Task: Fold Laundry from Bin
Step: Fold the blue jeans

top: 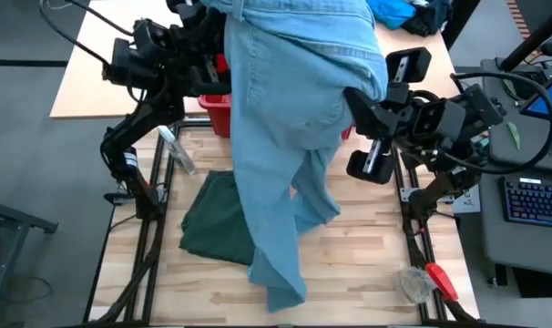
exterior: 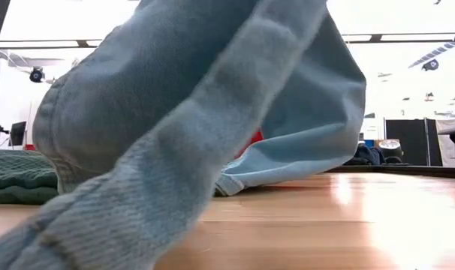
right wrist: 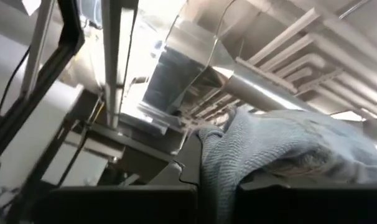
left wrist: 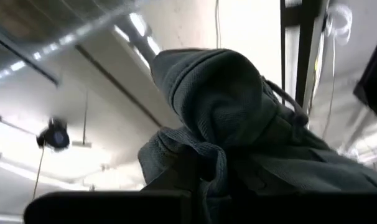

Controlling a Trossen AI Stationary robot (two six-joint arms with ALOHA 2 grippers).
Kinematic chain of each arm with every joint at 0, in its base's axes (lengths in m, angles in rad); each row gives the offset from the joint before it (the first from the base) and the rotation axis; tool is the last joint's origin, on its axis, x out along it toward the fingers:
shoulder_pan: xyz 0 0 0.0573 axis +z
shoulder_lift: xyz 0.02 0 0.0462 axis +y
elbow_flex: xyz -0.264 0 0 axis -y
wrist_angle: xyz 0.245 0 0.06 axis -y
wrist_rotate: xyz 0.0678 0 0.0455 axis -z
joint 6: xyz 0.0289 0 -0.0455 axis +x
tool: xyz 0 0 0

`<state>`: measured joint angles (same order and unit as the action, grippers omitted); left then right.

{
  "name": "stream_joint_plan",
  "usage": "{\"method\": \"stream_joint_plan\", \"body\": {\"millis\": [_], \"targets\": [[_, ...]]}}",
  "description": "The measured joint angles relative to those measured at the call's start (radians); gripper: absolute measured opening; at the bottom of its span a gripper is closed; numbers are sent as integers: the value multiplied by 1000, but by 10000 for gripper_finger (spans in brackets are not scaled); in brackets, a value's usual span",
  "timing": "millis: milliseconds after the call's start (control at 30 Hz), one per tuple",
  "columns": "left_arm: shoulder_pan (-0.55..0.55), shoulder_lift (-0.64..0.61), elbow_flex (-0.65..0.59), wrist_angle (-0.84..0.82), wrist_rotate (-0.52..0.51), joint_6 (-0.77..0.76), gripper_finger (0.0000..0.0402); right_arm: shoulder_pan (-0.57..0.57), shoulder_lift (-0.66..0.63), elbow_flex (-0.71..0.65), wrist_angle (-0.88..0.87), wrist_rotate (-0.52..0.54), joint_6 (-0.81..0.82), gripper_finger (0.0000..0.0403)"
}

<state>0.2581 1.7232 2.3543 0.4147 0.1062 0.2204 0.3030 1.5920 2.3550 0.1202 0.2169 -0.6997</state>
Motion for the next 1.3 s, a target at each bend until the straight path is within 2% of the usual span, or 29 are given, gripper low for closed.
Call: {"method": "stream_joint_plan", "body": {"millis": [133, 233, 300, 400, 467, 533, 600, 667, 800, 867, 933, 1067, 1200, 1300], "targets": [[2, -11, 3, -172, -8, -11, 23, -2, -19, 0, -72, 103, -13, 9], [4, -12, 5, -280, -17, -118, 23, -2, -31, 3, -167, 173, -17, 9], [4, -12, 5, -340, -16, -212, 23, -1, -36, 3, -247, 175, 53, 9], [2, -17, 3, -402, 10, -334, 23, 2, -42, 3, -388, 136, 254, 9], [0, -19, 3, -438, 99, -388, 23, 2, -44, 3, -503, 73, 386, 9], [-2, -22, 3, -502, 182, -395, 23, 2, -43, 3, -601, 76, 441, 9], [-3, -22, 3, -603, 184, -365, 23, 4, -39, 3, -681, 187, 444, 9], [4, -21, 2, -712, 129, -295, 23, 1, -34, 2, -738, 389, 417, 9], [31, -14, -8, -848, -115, -155, 23, -31, -18, 2, -749, 817, 254, 9], [54, -12, -10, -893, -204, -90, 23, -67, -7, 2, -725, 917, 184, 9], [83, 0, -11, -912, -264, -34, 23, -121, -5, 0, -726, 913, 168, 9], [167, 40, -12, -962, -280, 4, 23, -261, 16, -8, -746, 782, 203, 9], [254, 91, -13, -974, -245, -11, 23, -394, 50, -8, -744, 767, 164, 9], [322, 131, -13, -964, -200, -20, 23, -489, 66, -8, -720, 717, 144, 9]]}}
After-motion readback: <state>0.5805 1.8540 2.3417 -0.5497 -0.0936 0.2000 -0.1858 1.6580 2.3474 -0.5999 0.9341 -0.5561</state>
